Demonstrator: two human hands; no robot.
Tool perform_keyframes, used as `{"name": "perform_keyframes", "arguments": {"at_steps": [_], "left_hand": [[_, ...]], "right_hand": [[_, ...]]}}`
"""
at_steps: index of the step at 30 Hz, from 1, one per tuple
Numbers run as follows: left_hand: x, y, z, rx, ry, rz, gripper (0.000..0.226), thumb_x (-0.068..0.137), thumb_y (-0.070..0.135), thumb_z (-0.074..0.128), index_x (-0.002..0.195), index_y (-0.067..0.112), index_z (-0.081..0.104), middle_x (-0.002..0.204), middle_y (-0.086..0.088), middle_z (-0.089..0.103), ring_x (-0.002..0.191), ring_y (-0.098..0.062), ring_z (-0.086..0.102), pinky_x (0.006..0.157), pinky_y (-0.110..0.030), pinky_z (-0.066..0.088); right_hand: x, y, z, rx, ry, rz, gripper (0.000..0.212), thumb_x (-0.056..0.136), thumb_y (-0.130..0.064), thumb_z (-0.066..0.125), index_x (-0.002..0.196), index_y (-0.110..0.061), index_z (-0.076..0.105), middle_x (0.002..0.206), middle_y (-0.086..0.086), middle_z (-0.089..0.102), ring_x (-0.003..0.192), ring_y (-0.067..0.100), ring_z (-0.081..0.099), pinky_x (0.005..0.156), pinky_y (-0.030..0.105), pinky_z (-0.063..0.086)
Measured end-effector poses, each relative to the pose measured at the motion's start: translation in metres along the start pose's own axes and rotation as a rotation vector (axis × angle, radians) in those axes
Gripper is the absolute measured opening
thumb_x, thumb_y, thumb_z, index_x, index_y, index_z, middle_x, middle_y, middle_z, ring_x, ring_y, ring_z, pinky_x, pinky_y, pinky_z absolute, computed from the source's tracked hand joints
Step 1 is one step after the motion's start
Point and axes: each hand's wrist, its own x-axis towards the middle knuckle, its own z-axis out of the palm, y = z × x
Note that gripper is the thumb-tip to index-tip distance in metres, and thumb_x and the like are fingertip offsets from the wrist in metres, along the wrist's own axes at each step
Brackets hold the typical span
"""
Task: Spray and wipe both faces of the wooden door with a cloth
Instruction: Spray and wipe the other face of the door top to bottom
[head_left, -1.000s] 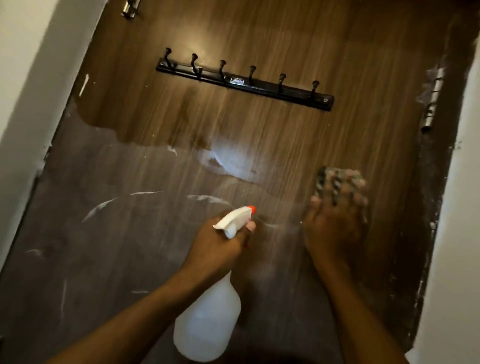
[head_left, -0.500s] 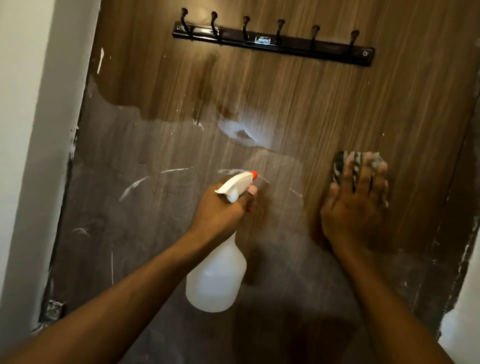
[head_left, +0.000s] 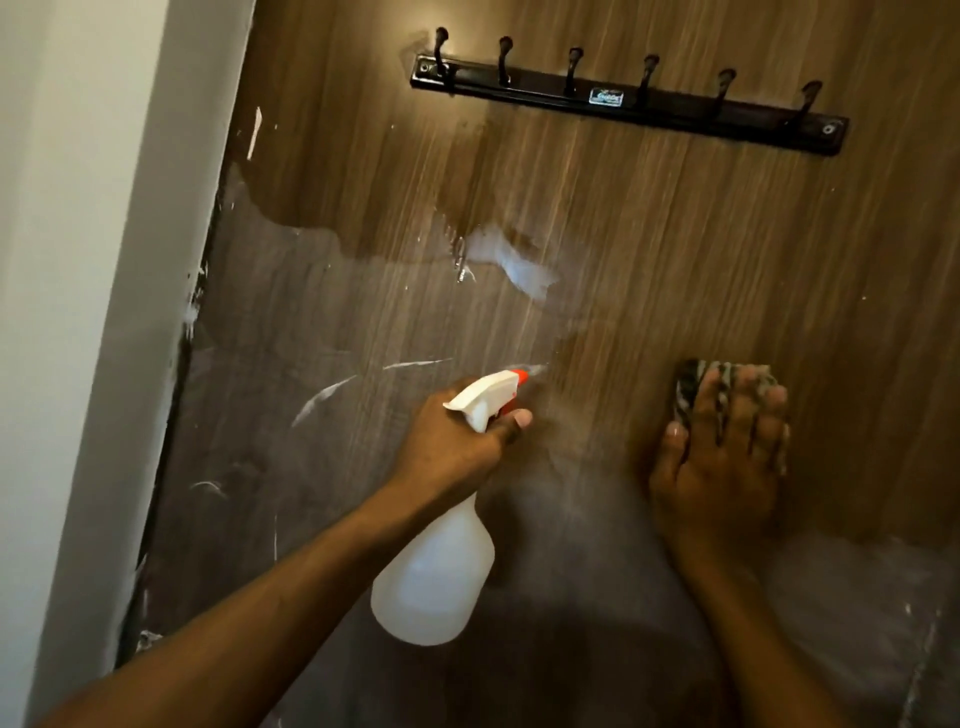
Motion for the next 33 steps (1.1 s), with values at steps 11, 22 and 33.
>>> {"name": "perform_keyframes", "arguments": {"at_steps": [11,22,33], "left_hand": [[0.023,-0.022,-0.075,0.016,0.074,-0.03,0.051,0.083,0.04,0.06,0.128,0.018,0.049,0.126,-0.003,0.058,0.113,-0.021,0.057,0.096,-0.033,0.047],[0.046,-0.053,-0.142,-0.064,0.012,-0.054,0.053,0.083,0.037,0.062,0.13,0.015,0.05,0.125,-0.004,0.059,0.11,-0.02,0.059,0.097,-0.037,0.049],[0.04,-0.058,-0.165,-0.072,0.049,-0.043,0.05,0.084,0.03,0.063,0.128,0.011,0.051,0.122,-0.009,0.061,0.106,-0.021,0.06,0.093,-0.033,0.05]], "right_hand": [[-0.004,-0.126,0.021,0.055,-0.081,-0.455,0.061,0.101,-0.035,0.042,0.158,-0.019,0.028,0.165,0.011,0.02,0.154,0.032,0.014,0.122,0.052,0.02],[0.063,-0.211,0.021,0.091,-0.015,-0.049,0.058,0.105,-0.034,0.035,0.16,-0.021,0.023,0.167,0.01,0.014,0.154,0.034,0.007,0.123,0.051,0.011],[-0.006,-0.172,0.021,0.052,-0.026,-0.385,0.059,0.098,-0.031,0.049,0.154,-0.018,0.039,0.163,0.012,0.029,0.153,0.032,0.021,0.122,0.052,0.022]]}}
